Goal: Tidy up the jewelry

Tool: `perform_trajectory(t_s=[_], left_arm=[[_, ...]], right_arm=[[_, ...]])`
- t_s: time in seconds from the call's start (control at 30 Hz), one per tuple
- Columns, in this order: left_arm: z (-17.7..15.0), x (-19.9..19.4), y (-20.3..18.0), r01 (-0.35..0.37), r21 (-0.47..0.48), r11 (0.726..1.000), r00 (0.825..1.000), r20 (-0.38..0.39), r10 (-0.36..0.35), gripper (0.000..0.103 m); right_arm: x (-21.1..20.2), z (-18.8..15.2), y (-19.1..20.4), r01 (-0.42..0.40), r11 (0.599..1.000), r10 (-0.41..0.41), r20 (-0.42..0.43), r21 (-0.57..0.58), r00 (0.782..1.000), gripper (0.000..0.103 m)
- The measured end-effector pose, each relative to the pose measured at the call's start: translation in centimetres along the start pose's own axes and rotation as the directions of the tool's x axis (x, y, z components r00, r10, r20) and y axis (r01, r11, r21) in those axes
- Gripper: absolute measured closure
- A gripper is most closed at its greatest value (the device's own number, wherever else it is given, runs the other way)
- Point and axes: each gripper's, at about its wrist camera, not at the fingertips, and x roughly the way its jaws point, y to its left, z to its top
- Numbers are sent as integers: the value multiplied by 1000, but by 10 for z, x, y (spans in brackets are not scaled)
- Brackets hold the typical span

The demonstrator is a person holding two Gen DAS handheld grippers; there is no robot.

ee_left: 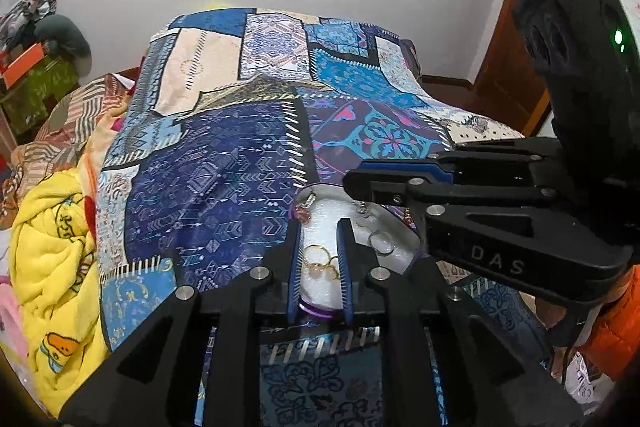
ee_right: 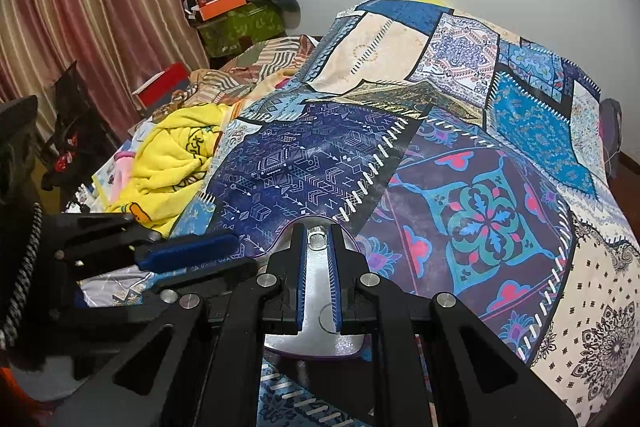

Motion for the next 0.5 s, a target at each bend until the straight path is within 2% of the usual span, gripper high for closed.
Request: perform_trajectory(t_s=[0.17, 0.27, 0.37, 0.43, 0.5], left_arm=[[-1, -7, 3, -19, -5, 1000, 1000, 14, 19, 77], [-1, -8, 3, -19, -6, 1000, 1000, 13, 19, 76], [-1, -10, 2, -24, -1, 1000, 1000, 15, 24, 74], [-1, -12, 0, -26, 5, 1000, 999, 18, 26, 70], [0, -14, -3, -30, 10, 1000, 999, 24, 30, 64]], right_arm=[[1, -1, 0, 5, 1000, -5, -15, 1, 1000, 94], [0, -3, -1, 4, 1000, -4, -25, 12, 1000, 93], [-2, -5, -3, 13, 1000, -12, -27, 23, 1000, 84], [-6, -6, -5, 24, 999, -23, -23, 28, 999, 75], [-10, -8, -7, 35, 999, -34, -15, 34, 999, 70]])
